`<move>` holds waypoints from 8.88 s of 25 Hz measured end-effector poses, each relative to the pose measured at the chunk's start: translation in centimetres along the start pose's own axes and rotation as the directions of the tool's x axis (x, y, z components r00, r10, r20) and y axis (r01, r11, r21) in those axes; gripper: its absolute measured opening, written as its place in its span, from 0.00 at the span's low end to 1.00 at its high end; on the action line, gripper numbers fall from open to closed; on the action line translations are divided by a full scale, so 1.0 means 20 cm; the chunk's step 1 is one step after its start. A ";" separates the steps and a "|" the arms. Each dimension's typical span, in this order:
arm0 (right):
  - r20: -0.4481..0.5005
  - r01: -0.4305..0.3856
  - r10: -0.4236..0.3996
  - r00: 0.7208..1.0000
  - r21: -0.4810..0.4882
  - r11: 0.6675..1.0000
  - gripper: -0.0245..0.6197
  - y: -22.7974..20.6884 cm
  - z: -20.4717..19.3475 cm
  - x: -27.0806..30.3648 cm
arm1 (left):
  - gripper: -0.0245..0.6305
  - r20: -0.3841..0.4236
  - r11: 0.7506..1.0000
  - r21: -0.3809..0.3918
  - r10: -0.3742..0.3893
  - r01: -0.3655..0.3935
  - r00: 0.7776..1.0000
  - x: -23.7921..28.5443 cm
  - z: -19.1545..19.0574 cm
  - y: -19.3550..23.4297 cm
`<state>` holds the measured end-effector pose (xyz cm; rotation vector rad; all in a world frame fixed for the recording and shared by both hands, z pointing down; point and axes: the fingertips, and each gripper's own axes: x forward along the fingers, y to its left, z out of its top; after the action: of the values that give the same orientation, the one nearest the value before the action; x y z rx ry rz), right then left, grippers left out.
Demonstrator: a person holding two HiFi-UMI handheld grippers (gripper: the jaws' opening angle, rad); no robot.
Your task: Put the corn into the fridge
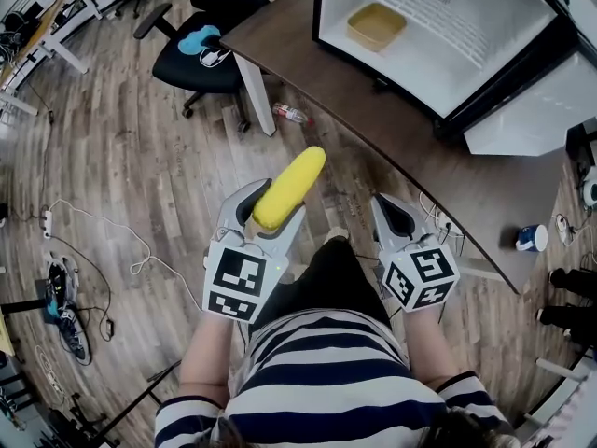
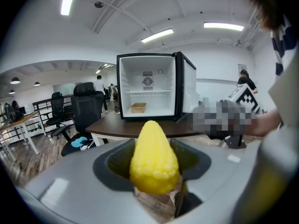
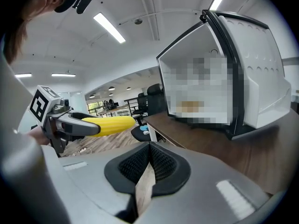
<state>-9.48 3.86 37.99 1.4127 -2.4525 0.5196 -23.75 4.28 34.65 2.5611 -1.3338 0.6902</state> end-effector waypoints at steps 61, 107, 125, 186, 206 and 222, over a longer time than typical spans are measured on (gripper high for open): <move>0.181 0.345 -0.391 0.902 0.242 0.907 0.03 -1.11 0.64 0.50 | 0.04 0.351 0.862 0.342 -0.487 0.375 0.800 1.56 1.82 -0.06; 0.167 0.466 -0.558 0.813 0.388 0.795 0.03 -1.25 0.39 0.64 | 0.04 0.030 0.609 0.636 -0.633 0.474 0.773 2.00 1.74 -0.37; 0.177 0.469 -0.564 0.806 0.390 0.792 0.03 -1.26 0.43 0.63 | 0.04 -0.050 0.548 0.719 -0.574 0.429 0.817 2.03 1.65 -0.32; 0.177 0.390 -0.415 0.893 0.160 0.907 0.03 -1.16 0.75 0.44 | 0.04 0.169 0.908 0.157 -0.413 0.390 0.895 1.53 1.22 0.17; 0.119 0.373 -0.396 0.911 0.174 0.911 0.03 -1.15 0.65 0.49 | 0.04 -0.019 0.946 0.024 -0.323 0.324 0.946 1.47 0.71 0.25; 0.120 0.380 -0.405 0.906 0.187 0.906 0.03 -1.08 0.63 0.49 | 0.04 -0.029 0.952 0.065 -0.299 0.300 0.954 1.42 0.68 0.28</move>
<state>3.92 -19.09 34.29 2.0245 -2.1804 0.5362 -10.05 -24.50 35.86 2.7202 -0.8981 0.7094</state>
